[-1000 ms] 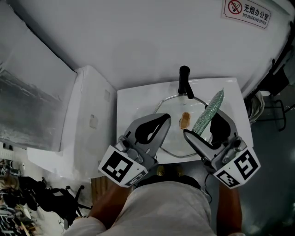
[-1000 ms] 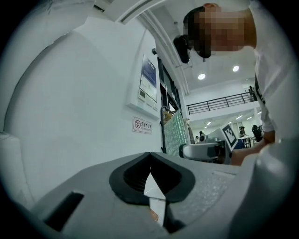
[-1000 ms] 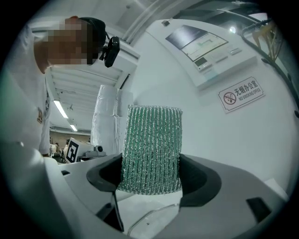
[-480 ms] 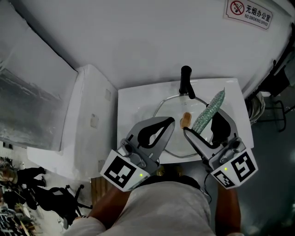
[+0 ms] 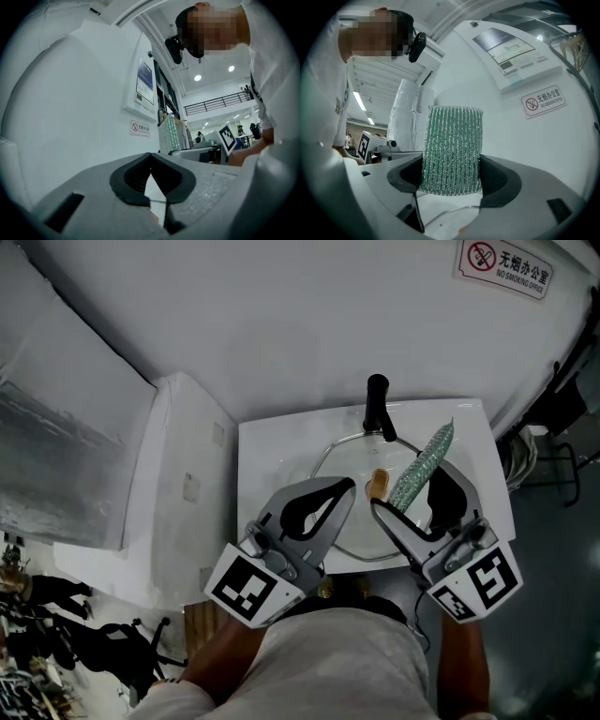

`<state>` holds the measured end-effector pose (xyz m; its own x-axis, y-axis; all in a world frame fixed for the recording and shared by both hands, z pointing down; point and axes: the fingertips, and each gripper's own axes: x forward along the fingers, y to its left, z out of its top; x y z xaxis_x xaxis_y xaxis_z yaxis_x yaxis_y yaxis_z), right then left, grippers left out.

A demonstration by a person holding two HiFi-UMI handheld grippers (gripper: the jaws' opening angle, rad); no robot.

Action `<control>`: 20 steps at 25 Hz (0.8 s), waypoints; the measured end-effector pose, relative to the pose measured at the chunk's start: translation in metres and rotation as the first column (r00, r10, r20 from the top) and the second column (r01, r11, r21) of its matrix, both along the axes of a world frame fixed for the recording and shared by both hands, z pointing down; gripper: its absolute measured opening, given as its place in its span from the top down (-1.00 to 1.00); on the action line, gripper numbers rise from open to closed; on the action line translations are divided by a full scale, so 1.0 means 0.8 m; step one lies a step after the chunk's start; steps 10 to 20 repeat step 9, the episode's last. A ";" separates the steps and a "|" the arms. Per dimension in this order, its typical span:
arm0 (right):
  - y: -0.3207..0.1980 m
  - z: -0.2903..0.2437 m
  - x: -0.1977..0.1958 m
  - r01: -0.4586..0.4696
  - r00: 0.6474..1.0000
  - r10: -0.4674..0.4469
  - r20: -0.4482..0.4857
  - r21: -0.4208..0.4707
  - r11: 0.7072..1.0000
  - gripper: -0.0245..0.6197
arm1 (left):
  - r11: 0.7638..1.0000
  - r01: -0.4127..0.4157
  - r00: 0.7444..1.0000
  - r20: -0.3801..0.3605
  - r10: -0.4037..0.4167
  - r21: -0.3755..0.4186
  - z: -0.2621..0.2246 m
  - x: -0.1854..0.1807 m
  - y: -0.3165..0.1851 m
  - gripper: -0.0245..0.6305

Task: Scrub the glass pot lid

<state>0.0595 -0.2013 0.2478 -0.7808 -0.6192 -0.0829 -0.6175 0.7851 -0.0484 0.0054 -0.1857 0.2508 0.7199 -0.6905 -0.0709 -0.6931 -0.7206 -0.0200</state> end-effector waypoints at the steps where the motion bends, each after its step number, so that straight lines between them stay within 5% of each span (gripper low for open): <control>1: 0.000 0.000 0.000 0.000 1.000 0.000 -0.001 -0.001 1.000 -0.16 | 1.000 0.000 1.000 -0.001 0.000 -0.001 0.000 0.000 0.000 0.88; 20: 0.000 0.003 -0.004 0.000 1.000 0.000 -0.002 -0.005 1.000 -0.16 | 1.000 -0.006 1.000 -0.001 0.006 0.003 0.000 -0.003 -0.001 0.88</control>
